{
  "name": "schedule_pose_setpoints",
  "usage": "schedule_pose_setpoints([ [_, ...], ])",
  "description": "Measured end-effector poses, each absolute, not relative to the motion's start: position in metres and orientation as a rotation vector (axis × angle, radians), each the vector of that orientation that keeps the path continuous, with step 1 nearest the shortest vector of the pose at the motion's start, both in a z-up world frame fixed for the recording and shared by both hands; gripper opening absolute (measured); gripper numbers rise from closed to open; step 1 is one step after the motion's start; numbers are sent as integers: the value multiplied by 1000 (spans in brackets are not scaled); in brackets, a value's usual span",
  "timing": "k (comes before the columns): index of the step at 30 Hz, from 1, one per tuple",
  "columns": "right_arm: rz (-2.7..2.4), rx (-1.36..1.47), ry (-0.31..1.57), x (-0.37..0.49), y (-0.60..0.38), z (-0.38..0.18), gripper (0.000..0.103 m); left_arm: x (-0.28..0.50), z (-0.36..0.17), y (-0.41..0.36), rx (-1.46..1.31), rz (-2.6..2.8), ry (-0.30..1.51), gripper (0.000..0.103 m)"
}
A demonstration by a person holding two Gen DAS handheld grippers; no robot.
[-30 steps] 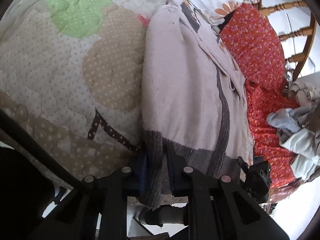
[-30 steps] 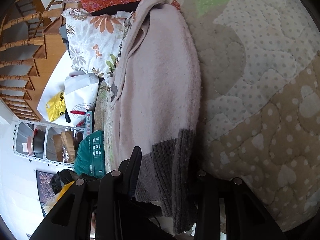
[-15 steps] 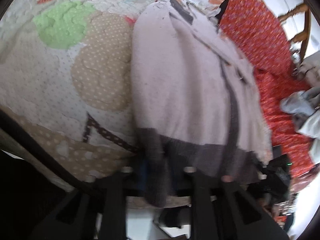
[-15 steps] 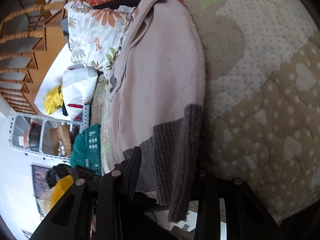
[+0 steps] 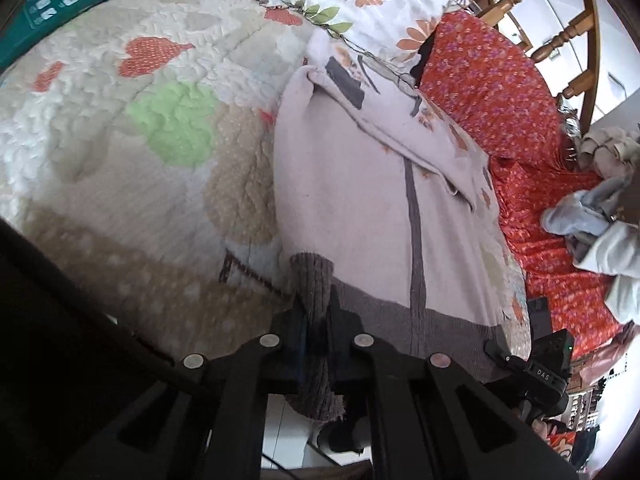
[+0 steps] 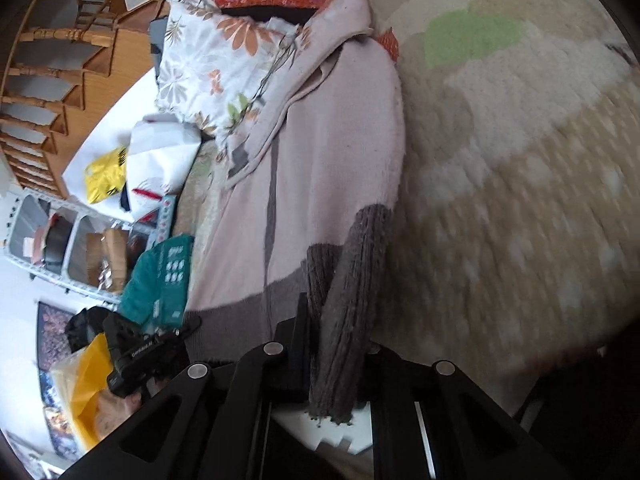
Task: Fold small clothes
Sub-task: 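Lift the hem with both grippers and fold it toward the collar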
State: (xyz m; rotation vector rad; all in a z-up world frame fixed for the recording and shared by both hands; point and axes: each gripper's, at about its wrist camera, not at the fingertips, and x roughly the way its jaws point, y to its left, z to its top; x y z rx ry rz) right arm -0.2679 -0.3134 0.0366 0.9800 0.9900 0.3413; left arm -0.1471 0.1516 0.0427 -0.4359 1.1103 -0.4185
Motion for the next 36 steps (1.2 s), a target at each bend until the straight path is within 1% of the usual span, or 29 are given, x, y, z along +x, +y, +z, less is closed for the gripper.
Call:
schedule_pose_setpoints([
  [5,370,937,1045,-302,-308,39,8,-177,33,156,-461,-429,1160,6],
  [10,382,871,1053,-286,-300,52,9,-162,34,157,-477,-415,1144,6],
  [16,403,765,971,-214,-310,108,9,-76,77,141,-460,-408,1018,7],
  [21,322,744,911,-134,-335,131,9,23,82,111,-482,-371,1022,6],
  [24,272,768,916,-85,-346,125,9,72,71,89,-468,-343,1048,7],
  [32,204,815,976,7,-364,89,9,145,45,66,-498,-330,1083,7],
  [36,193,887,983,42,-380,71,14,174,31,65,-529,-311,1093,8],
])
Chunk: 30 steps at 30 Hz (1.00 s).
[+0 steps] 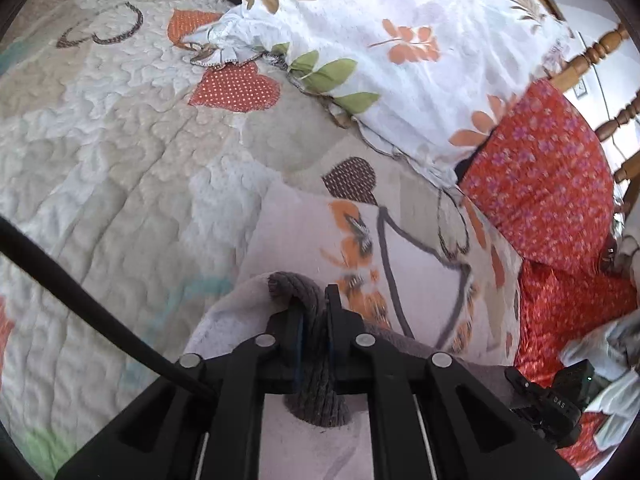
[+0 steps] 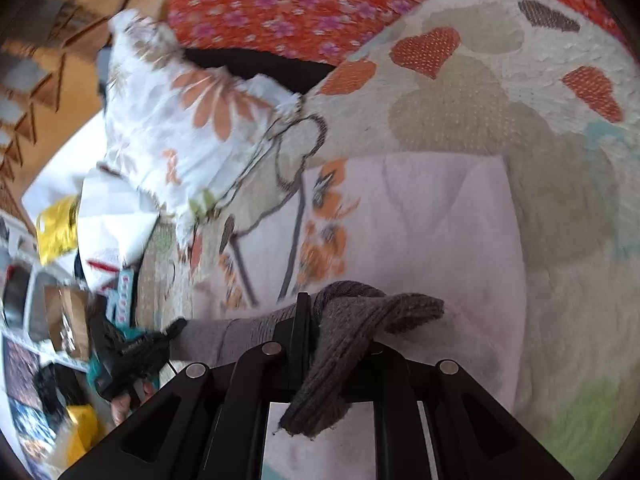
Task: Fold small clothes
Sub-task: 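Lift the hem with both grippers and fold it toward the collar, then lay the hem down near the collar and open both grippers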
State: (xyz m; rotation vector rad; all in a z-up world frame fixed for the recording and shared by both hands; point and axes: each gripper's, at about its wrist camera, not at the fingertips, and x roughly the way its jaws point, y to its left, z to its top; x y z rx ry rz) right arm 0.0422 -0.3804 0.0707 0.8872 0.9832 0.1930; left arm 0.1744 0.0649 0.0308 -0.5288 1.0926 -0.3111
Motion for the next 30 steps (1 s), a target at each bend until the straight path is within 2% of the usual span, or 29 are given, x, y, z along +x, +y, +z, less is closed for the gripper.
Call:
schedule_pose_setpoints([
  [3,214,1013,969,65,-399,51,17,189,15,68,-615,-305,1126,13],
  [5,221,1087,935,74,-410,43,36,195,9,69,-661,-317,1130,22],
  [6,216,1134,907,77,-418,37,49,198,5,70,-697,-327,1129,30],
  [7,211,1169,886,80,-424,34,54,199,3,72,-730,-335,1122,36],
  [9,193,1219,860,85,-435,27,54,201,3,74,-761,-341,1109,43],
  [13,152,1250,870,85,-445,19,54,203,13,71,-724,-343,1103,46],
  [21,157,1067,862,77,-429,60,56,185,58,84,-578,-233,961,61],
  [30,215,790,949,46,-379,87,56,151,58,84,-343,-207,1034,61],
])
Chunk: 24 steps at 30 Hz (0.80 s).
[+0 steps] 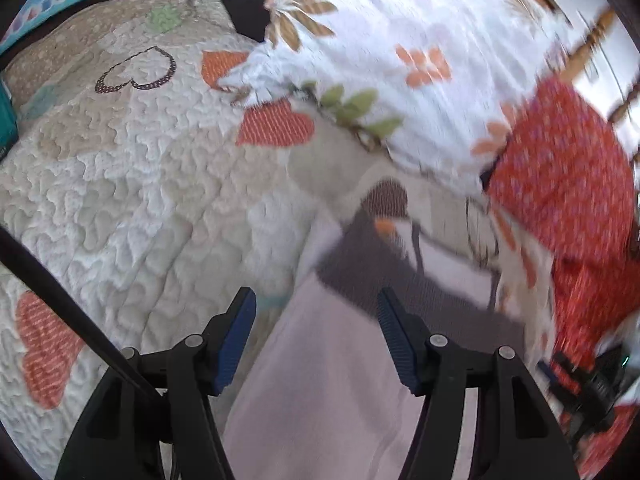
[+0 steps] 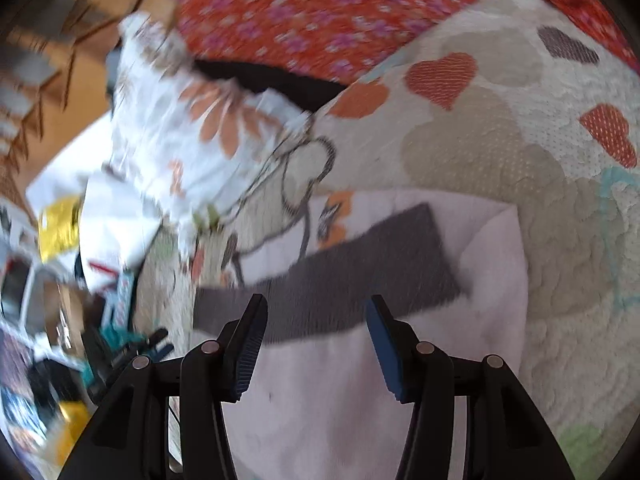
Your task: Fold small clothes
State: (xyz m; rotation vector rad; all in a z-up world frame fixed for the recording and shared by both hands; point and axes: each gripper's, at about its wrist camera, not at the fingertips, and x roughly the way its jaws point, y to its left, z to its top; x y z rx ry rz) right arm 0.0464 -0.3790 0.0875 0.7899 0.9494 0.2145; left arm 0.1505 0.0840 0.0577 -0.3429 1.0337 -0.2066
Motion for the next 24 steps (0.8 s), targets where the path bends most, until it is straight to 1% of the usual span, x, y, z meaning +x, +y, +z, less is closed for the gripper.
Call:
schedule_pose_setpoints([
  [4,262,674,1028,23,-363,85,56,125,43,77,-207,-215,1079,63],
  [8,231,587,1117,5,-366,61,55,115,9,79,-68,-160,1169,63],
  [9,220,580,1129,3,-370,56,50,115,5,81,-54,-153,1177,63],
  [10,204,572,1138,0,-375,53,43,115,3,85,-43,-149,1170,63],
  [12,154,551,1135,-4,-388,53,40,114,4,92,2,-110,1160,63],
  [14,49,519,1136,-8,-403,56,40,113,7,102,6,-31,1149,63],
  [15,12,515,1129,-10,-408,60,46,112,11,107,-36,-34,1146,61],
  [17,-22,498,1086,-16,-413,73,46,108,23,115,-151,-96,1132,60],
  [19,33,495,1059,-21,-408,85,46,99,37,114,-202,-158,1094,60],
  [21,72,452,1050,-29,-395,96,47,86,54,102,-188,-234,1030,60],
  [24,87,385,1106,-39,-378,89,49,76,61,74,-72,-309,1003,60],
])
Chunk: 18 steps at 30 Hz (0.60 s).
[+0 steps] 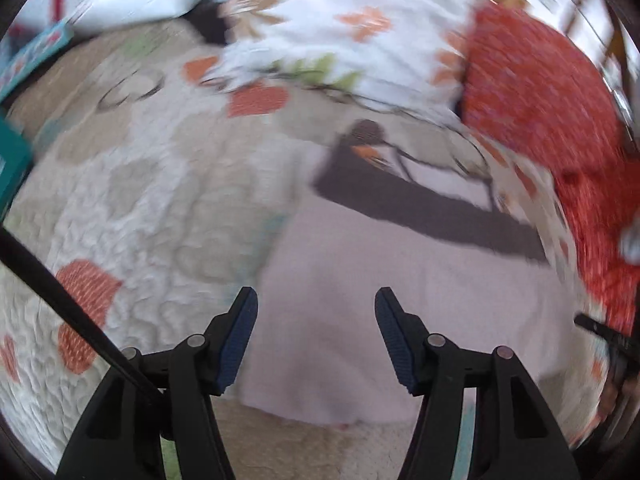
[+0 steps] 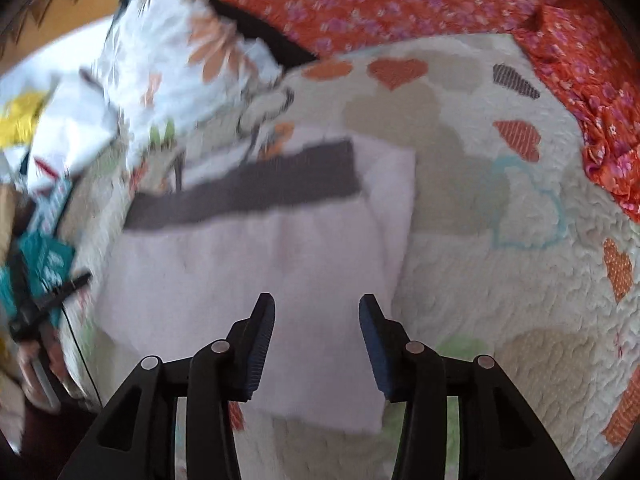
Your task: Fold small clothes
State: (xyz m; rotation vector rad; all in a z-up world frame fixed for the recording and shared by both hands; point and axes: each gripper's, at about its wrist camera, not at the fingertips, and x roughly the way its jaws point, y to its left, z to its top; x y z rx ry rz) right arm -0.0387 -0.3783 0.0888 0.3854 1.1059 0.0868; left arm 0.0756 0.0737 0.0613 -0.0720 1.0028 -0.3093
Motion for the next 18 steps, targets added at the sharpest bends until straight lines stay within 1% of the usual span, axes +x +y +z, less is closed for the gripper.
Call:
schedule_pose_setpoints([
  [3,34,329,1186,-51,-375,67,51,74,47,51,51,-312,1042,60],
  [6,91,386,1210,-59,-376,56,50,81,20,43,108,-274,1127,60],
  [7,128,410,1226,-62,-375,52,37,83,16,42,106,-271,1132,62],
  [8,161,417,1237,-66,-372,50,30,82,15,42,105,-266,1128,64],
  [9,162,378,1241,-69,-369,50,18,83,15,42,111,-259,1125,65],
  [10,157,344,1247,-70,-369,51,12,84,14,42,114,-255,1128,66],
  [14,61,341,1268,-71,-391,51,11,81,12,39,135,-236,1116,70],
  [18,1,167,1288,-71,-384,60,11,82,12,41,138,-225,1100,75],
])
